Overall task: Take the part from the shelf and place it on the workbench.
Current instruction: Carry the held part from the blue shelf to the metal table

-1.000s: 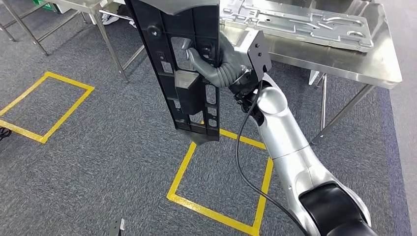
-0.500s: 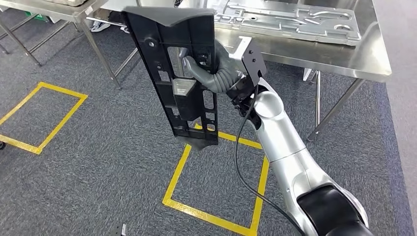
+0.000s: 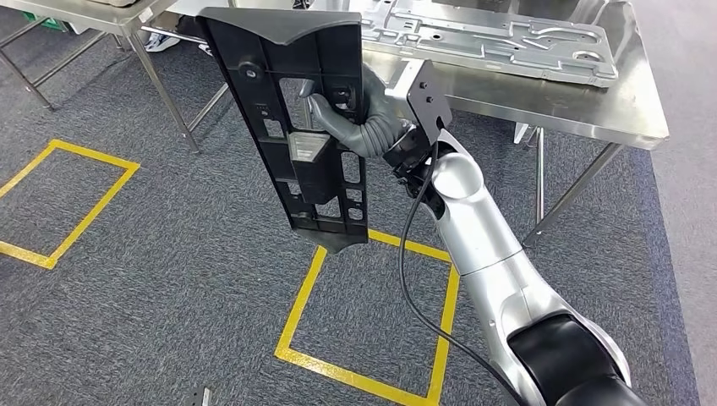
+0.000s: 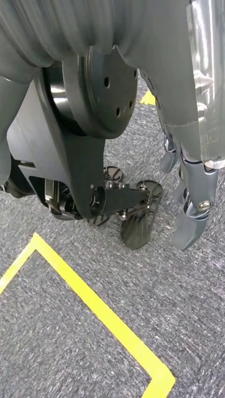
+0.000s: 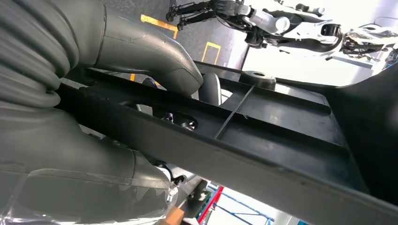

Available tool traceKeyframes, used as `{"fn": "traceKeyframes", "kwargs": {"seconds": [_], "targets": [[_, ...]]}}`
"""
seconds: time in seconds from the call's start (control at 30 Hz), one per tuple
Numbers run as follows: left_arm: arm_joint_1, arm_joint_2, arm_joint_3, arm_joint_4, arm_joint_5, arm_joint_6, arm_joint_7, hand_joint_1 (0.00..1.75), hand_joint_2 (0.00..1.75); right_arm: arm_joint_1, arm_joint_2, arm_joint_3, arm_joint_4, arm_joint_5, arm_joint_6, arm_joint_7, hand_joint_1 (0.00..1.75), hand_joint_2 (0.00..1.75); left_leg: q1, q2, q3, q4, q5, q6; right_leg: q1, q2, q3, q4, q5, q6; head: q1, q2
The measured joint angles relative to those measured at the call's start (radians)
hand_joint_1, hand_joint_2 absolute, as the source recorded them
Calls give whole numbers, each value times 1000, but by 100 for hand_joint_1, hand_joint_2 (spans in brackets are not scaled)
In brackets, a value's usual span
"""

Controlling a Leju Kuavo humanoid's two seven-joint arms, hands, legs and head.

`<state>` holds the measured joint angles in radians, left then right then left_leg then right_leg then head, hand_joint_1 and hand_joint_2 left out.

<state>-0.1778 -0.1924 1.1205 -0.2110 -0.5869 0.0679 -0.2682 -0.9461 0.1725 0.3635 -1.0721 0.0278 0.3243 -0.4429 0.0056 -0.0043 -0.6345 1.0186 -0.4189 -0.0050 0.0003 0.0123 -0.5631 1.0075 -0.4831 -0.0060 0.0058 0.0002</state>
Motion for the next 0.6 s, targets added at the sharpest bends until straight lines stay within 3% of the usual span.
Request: {"fn": "traceKeyframes", "kwargs": {"seconds": [0.37, 0.5, 0.57, 0.6], "targets": [[0, -2, 0, 0, 3, 0, 0, 0, 175, -12, 0, 4, 4, 0, -1, 0, 175, 175, -4, 0, 0, 0, 2, 12, -4, 0, 2, -5, 6, 16, 0, 0], [-1, -3, 1, 0, 8, 1, -1, 0, 175, -19, 1, 4, 8, -1, -1, -1, 175, 175, -8, 1, 0, 0, 0, 26, -8, 0, 4, -14, 9, 29, -1, 0], [-1, -5, 1, 0, 9, 1, -1, 0, 175, -24, 1, 5, 10, -1, -1, -3, 175, 175, -1, 4, 12, -20, 9, 31, -5, 0, -2, 5, -5, 32, 0, 0], [-1, -6, 1, 0, 9, 2, -1, 0, 175, -26, 2, 5, 10, -2, -1, -4, 175, 175, 3, 7, 18, -30, 13, 34, -5, -1, -17, 40, -26, 33, 1, 0]]}}
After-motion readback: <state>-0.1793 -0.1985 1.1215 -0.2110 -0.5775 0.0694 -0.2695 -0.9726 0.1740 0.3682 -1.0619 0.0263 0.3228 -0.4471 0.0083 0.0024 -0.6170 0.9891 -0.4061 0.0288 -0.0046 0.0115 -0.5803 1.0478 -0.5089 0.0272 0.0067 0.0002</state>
